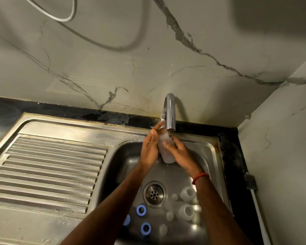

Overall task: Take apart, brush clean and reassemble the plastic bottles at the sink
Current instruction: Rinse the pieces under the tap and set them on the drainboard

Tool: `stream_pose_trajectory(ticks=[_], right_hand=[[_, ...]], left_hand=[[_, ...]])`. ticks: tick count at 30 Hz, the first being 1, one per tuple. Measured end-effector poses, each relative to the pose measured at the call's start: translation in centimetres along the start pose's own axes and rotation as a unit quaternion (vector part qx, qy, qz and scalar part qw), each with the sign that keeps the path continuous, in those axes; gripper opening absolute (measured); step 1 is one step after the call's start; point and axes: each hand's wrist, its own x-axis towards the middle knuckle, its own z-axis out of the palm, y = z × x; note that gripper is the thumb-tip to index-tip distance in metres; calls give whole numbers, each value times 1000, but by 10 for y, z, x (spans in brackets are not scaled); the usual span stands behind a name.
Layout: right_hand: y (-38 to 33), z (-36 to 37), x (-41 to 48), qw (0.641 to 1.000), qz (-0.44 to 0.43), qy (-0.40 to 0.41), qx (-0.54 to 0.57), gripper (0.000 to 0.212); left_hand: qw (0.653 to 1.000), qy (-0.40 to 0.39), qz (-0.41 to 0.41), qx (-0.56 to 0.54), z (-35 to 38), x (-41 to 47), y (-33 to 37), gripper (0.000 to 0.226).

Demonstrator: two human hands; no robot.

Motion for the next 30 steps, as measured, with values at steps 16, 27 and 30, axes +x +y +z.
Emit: stream_pose_trajectory(ticks=[16, 27, 30], right_hand=[[13, -6, -5, 987, -114, 113, 32, 47], [11, -2, -2, 990, -106, 90, 26, 50], [9, -3, -3, 988, -125, 94, 9, 50]], left_hand=[[984, 146, -98, -26, -28, -8, -9, 55], [983, 143, -112, -8, -29, -14, -10, 56], [984, 140, -112, -12, -32, -15, -10, 56]])
